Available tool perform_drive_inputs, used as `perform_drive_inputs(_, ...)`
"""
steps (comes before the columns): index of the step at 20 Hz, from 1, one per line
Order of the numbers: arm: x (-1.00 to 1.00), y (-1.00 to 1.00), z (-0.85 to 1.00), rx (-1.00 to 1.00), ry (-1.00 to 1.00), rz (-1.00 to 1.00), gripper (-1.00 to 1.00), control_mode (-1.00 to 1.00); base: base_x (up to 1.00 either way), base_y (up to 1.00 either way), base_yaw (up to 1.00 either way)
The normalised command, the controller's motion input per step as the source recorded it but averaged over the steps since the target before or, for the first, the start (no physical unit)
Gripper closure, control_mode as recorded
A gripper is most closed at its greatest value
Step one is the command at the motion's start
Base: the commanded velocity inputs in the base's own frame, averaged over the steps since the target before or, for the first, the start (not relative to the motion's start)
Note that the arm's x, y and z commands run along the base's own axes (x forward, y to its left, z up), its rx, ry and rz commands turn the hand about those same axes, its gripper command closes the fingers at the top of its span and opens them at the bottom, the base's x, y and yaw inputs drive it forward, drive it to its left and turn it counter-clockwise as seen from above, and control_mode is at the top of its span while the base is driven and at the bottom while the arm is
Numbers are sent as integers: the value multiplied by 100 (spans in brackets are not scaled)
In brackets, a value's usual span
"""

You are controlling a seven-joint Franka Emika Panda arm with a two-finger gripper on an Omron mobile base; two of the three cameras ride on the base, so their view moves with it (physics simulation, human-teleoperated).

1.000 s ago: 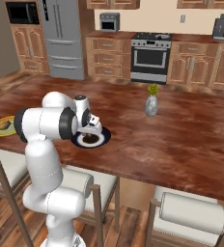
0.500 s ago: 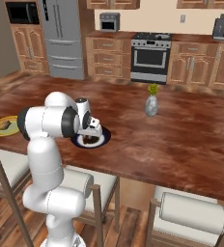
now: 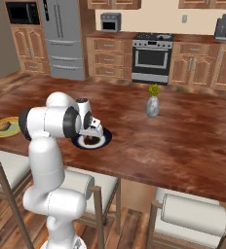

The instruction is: Take the chicken drumsticks from the pan and place one on each plate on the dining counter.

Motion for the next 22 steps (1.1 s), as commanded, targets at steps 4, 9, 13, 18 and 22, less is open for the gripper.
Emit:
perform_drive_inputs(4,0,-8,-2,0,1,3,-100,-100,0,0,0)
perform_drive_inputs(9,-5,-10,6,-1,0,2,-100,-100,0,0,0)
perform_drive_inputs(13,-3,0,32,0,-1,5,-100,-100,0,0,0)
perform_drive_inputs(18,-24,0,49,0,-2,14,-100,-100,0,0,0)
perform_drive_inputs(22,-52,-1,65,0,0,24,-100,-100,0,0,0)
